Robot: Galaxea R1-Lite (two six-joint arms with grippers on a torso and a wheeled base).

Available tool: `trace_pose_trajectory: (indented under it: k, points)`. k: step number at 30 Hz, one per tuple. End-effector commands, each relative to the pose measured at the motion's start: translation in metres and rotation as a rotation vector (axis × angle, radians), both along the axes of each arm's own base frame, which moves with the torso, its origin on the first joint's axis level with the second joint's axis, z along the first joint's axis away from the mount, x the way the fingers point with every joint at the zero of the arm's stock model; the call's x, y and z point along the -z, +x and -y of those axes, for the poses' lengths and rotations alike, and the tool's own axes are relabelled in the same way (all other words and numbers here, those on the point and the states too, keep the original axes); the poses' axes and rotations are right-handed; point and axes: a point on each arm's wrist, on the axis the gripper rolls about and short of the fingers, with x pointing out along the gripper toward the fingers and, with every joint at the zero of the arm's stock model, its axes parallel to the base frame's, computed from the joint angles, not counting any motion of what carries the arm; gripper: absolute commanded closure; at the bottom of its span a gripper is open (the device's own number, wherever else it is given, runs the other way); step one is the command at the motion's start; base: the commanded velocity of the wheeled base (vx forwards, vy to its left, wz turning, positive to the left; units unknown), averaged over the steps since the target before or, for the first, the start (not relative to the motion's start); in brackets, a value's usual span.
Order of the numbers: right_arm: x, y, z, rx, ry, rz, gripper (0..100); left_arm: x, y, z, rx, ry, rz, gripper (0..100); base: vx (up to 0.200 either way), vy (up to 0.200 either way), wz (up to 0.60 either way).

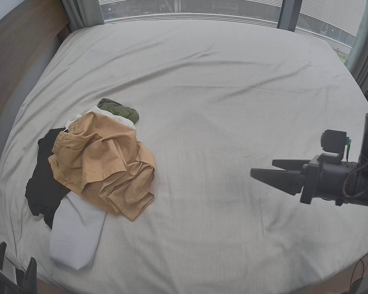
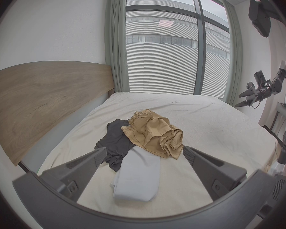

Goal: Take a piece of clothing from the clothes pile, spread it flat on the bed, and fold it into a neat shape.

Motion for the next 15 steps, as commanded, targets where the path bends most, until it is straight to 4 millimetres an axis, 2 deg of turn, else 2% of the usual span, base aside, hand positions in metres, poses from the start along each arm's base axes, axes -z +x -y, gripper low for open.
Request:
trace_pose_trajectory:
  k: [1,9,15]
  points:
    - [0.019,0.015,-0.027,-0.048,-0.040,-0.060,0,0.005,0.000,0.000,-0.001,0.000,-0.002,0,0.000,0.000,0.00]
    - [0.035,0.038,-0.056,-0.073,-0.037,-0.083,0,0.005,0.000,0.000,-0.001,0.000,-0.002,0,0.000,0.000,0.00]
    - [0.060,0.054,-0.083,-0.116,-0.056,-0.137,0,0.005,0.000,0.000,-0.001,-0.002,-0.002,0,0.000,0.000,0.00]
